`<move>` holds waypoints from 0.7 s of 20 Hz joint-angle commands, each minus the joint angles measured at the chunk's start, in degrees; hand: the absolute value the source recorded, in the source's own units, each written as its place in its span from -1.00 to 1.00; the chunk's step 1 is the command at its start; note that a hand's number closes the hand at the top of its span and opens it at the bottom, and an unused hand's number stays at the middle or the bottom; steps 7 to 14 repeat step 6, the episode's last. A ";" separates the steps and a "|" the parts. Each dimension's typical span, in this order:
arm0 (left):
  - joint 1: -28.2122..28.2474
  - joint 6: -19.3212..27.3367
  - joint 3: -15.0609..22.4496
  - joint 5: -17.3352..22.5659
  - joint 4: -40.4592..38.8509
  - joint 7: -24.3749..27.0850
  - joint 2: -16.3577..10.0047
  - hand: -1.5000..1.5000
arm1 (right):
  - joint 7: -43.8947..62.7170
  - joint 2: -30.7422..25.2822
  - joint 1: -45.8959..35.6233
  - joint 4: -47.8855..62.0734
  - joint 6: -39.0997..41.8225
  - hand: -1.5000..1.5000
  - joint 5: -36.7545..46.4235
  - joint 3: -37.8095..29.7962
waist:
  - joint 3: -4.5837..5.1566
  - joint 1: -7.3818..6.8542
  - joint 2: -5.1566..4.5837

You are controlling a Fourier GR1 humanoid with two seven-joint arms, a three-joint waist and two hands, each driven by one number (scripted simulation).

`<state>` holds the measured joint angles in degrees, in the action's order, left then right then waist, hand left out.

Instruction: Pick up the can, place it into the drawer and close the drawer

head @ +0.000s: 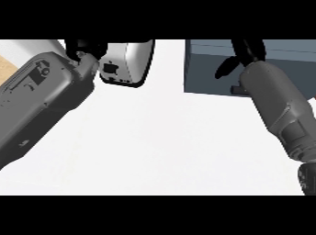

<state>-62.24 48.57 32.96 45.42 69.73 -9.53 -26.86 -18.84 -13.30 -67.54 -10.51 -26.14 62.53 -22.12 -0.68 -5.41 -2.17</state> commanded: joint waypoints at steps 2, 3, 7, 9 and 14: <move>2.60 1.09 0.17 -0.61 1.90 0.61 -0.09 -1.00 | -2.96 2.00 -4.20 -1.89 4.08 -1.00 -11.57 -10.45 | 0.35 -1.39 0.46; 0.52 -0.08 -0.15 -0.60 1.61 -0.19 -0.62 -1.00 | -2.75 3.24 -5.13 -1.53 4.65 -1.00 -11.86 -10.67 | 0.37 -1.30 0.16; 2.95 0.96 -0.02 -0.48 3.89 -1.29 -1.13 -1.00 | -3.50 0.73 -6.53 -1.46 7.51 -1.00 -12.96 -11.87 | 0.51 -0.96 0.66; 2.95 0.96 -0.02 -0.48 3.89 -1.29 -1.13 -1.00 | -3.50 0.73 -6.53 -1.46 7.51 -1.00 -12.96 -11.87 | 0.51 -0.96 0.66; 2.95 0.96 -0.02 -0.48 3.89 -1.29 -1.13 -1.00 | -3.50 0.73 -6.53 -1.46 7.51 -1.00 -12.96 -11.87 | 0.51 -0.96 0.66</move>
